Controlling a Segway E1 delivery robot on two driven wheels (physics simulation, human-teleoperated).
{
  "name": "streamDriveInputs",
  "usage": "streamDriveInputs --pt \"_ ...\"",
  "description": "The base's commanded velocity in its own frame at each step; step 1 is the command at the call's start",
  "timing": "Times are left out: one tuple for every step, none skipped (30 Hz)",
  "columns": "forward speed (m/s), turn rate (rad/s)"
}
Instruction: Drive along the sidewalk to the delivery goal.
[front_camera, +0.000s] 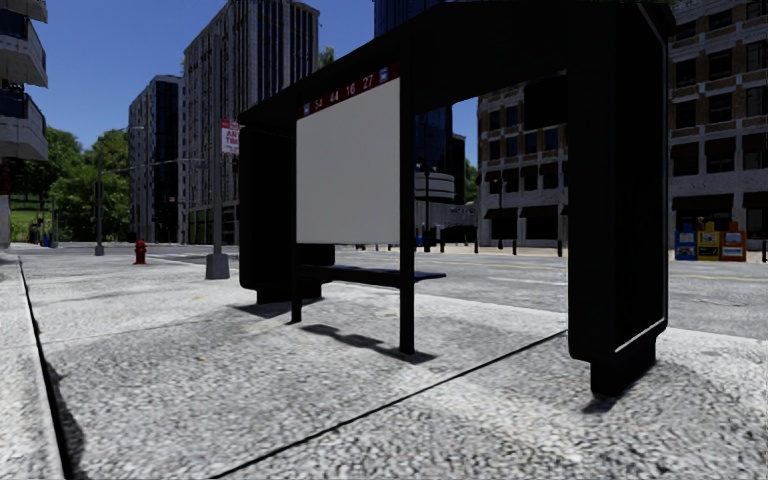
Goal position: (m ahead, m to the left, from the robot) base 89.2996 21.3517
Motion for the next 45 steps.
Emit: streamDriveInputs --pt "1.65 0.39" --pt "1.63 0.39" --pt "1.6 0.39" --pt "1.6 0.39" --pt "1.59 0.39" --pt "1.58 0.39" --pt "1.58 0.39" --pt "1.58 0.39" --pt "1.58 0.39" --pt "1.58 0.39" --pt "1.58 0.39" --pt "1.57 0.39" --pt "1.56 0.39" --pt "1.53 0.39" --pt "1.51 0.41" --pt "1.51 0.41" --pt "1.51 0.42" --pt "1.51 0.42" --pt "1.51 0.42" --pt "1.5 0.42" --pt "1.5 0.42" --pt "1.49 0.42" --pt "1.49 0.43" --pt "1.49 0.43" --pt "1.48 0.44" --pt "1.48 0.47" --pt "1.48 0.53" --pt "1.48 0.53" --pt "1.48 0.53" --pt "1.48 0.53" --pt "1.48 0.53" --pt "1.48 0.53" --pt "1.48 0.53" --pt "1.48 0.53" --pt "1.48 0.53" --pt "1.48 0.53" --pt "1.48 0.53" --pt "1.48 0.53" --pt "1.47 0.54" --pt "1.46 0.55" --pt "1.46 0.55" --pt "1.46 0.58" --pt "1.46 0.59" --pt "1.46 0.59" --pt "1.46 0.59"
